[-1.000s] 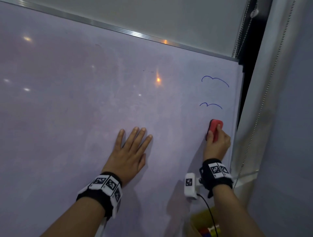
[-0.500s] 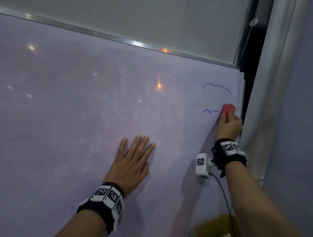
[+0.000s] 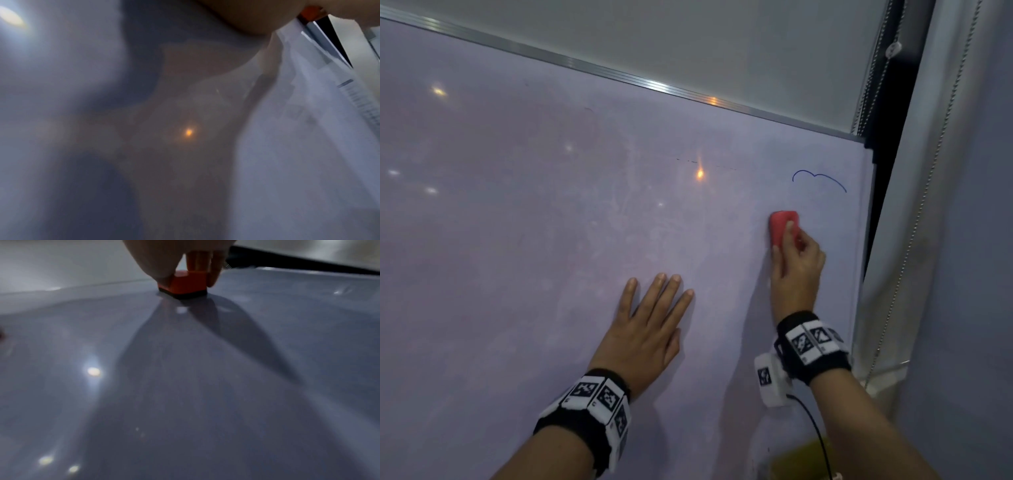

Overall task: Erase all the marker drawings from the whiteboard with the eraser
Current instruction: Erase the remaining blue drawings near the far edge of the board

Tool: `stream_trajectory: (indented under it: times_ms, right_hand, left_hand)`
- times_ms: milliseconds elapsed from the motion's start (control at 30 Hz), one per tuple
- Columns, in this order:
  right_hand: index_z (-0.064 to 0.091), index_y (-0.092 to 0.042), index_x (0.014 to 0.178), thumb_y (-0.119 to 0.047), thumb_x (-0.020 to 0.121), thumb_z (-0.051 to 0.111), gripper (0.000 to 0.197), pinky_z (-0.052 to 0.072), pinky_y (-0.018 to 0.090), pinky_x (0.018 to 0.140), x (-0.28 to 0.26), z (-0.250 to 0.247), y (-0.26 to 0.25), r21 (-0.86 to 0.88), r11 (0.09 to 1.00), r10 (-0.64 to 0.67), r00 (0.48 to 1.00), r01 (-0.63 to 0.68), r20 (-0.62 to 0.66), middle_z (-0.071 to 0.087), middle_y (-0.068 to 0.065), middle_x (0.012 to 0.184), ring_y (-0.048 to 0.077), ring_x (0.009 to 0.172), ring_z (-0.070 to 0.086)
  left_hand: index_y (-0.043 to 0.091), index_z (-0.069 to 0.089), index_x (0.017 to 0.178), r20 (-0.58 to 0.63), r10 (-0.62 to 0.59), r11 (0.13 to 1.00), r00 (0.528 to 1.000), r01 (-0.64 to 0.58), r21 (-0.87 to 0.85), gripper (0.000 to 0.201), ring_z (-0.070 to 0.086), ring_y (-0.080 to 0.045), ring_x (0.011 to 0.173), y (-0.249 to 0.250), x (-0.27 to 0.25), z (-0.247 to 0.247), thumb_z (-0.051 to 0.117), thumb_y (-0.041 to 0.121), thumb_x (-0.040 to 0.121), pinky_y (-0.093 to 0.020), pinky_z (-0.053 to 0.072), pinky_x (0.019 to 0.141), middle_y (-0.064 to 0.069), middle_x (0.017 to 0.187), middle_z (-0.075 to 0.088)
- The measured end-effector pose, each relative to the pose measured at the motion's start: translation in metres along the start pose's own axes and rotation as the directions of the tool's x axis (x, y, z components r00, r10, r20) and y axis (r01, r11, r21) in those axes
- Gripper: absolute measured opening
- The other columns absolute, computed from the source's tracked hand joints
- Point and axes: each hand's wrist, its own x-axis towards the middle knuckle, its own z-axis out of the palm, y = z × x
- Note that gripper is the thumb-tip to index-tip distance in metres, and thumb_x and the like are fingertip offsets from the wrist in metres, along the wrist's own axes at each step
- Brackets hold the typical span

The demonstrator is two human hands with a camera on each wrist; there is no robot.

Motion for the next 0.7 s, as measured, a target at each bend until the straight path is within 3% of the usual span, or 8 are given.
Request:
stream_trajectory:
  times_ms: [100,200,267,367,500,567,633,700]
  right_hand:
    - [0.046,-0.015,0.136,-0.028,0.093,0.045,0.045,0.045,0.037,0.081,-0.001,-0.004,0.011,-0.023,0.993,-0.114,0.992,0.116,0.062,0.052,0.024,0.117,0.038,0.101,0.046]
    - [0.045,-0.014,0.137,-0.032,0.091,0.045,0.050,0.042,0.042,0.090,0.018,-0.015,0.059,-0.027,0.970,0.243,0.970,-0.243,-0.020,0.049,0.027,0.117,0.042,0.105,0.048]
    - [0.044,-0.015,0.138,-0.034,0.090,0.046,0.051,0.038,0.042,0.095,0.031,-0.019,0.084,-0.020,0.855,0.518,0.854,-0.519,-0.043,0.049,0.026,0.114,0.045,0.107,0.049]
    - [0.041,-0.012,0.140,-0.028,0.093,0.050,0.051,0.035,0.042,0.097,0.051,-0.017,0.085,-0.064,0.755,0.652,0.758,-0.652,-0.036,0.045,0.033,0.118,0.048,0.110,0.046]
    - [0.036,-0.014,0.143,-0.028,0.097,0.043,0.049,0.035,0.042,0.099,0.096,-0.018,0.077,-0.110,0.765,0.638,0.770,-0.635,-0.005,0.043,0.036,0.126,0.048,0.115,0.043]
    - [0.035,-0.015,0.143,-0.027,0.096,0.044,0.050,0.033,0.042,0.102,0.119,-0.019,0.070,-0.120,0.773,0.630,0.776,-0.623,0.027,0.043,0.033,0.129,0.047,0.118,0.043]
    - [0.035,-0.016,0.143,-0.023,0.095,0.047,0.050,0.032,0.039,0.103,0.129,-0.013,0.050,-0.108,0.851,0.521,0.852,-0.514,0.051,0.042,0.031,0.130,0.044,0.118,0.044]
    - [0.034,-0.015,0.143,-0.019,0.094,0.050,0.052,0.031,0.036,0.100,0.121,-0.004,0.019,-0.057,0.964,0.262,0.962,-0.258,0.074,0.042,0.029,0.127,0.040,0.116,0.042]
  left_hand:
    - [0.013,0.019,0.144,0.020,0.000,1.000,1.000,0.000,0.000,0.060,0.006,-0.028,0.142,0.001,0.000,-0.002,0.030,0.031,0.089,-0.051,-0.001,0.115,-0.011,0.152,0.013]
    - [0.013,0.018,0.144,0.028,0.005,1.000,1.000,-0.005,-0.003,0.063,0.013,-0.028,0.138,0.001,0.000,-0.004,0.034,0.032,0.086,-0.051,0.002,0.114,-0.010,0.147,0.025]
    - [0.012,0.018,0.144,0.031,0.001,1.000,1.000,-0.001,-0.003,0.063,0.013,-0.028,0.138,0.001,0.000,-0.003,0.034,0.032,0.086,-0.052,0.003,0.114,-0.010,0.147,0.027]
    - [0.012,0.018,0.144,0.048,-0.006,1.000,0.999,0.007,-0.022,0.063,0.013,-0.028,0.138,0.000,-0.001,-0.003,0.032,0.032,0.087,-0.052,0.004,0.114,-0.010,0.148,0.025]
    - [0.012,0.016,0.145,0.045,-0.008,0.999,0.999,0.009,-0.031,0.053,0.012,-0.027,0.139,0.000,-0.002,-0.002,0.017,0.030,0.095,-0.052,0.001,0.115,-0.009,0.148,0.024]
    - [0.012,0.016,0.145,0.052,-0.003,0.999,0.999,0.005,-0.034,0.056,0.012,-0.027,0.138,-0.001,-0.001,-0.003,0.024,0.031,0.093,-0.052,0.002,0.114,-0.008,0.148,0.025]
    - [0.012,0.017,0.145,0.056,-0.004,1.000,0.998,0.005,-0.027,0.056,0.013,-0.028,0.138,-0.001,-0.001,-0.002,0.023,0.031,0.093,-0.052,0.003,0.114,-0.008,0.148,0.026]
    - [0.011,0.017,0.145,0.074,-0.014,0.999,0.997,0.017,-0.038,0.052,0.013,-0.029,0.138,-0.001,-0.002,-0.002,0.012,0.030,0.097,-0.052,0.003,0.114,-0.009,0.149,0.023]
